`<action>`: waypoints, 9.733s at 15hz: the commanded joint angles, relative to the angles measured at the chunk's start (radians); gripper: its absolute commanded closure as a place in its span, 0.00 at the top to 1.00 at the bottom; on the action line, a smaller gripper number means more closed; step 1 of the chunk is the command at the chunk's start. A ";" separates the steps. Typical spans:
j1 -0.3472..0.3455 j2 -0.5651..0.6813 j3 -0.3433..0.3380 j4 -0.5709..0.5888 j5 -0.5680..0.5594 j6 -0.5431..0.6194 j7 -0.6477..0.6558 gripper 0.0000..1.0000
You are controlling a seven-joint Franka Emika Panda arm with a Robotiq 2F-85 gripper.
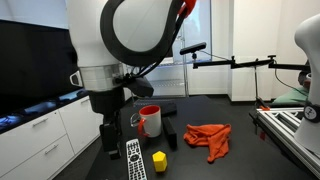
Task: Press a button on the remote
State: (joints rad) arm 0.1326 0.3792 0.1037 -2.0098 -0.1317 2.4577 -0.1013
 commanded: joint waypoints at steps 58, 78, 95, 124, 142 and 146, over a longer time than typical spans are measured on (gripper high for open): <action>0.002 0.070 -0.004 0.019 -0.093 -0.134 -0.084 0.00; 0.013 0.109 -0.007 0.041 -0.091 -0.124 -0.030 0.00; 0.002 0.134 0.003 0.053 -0.077 -0.133 -0.063 0.00; -0.017 0.213 -0.001 0.164 -0.078 -0.118 -0.100 0.00; -0.011 0.229 -0.029 0.163 -0.095 -0.122 -0.081 0.00; -0.013 0.232 -0.030 0.164 -0.092 -0.126 -0.082 0.00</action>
State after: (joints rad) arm 0.1255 0.5900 0.0732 -1.8687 -0.2236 2.3421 -0.1672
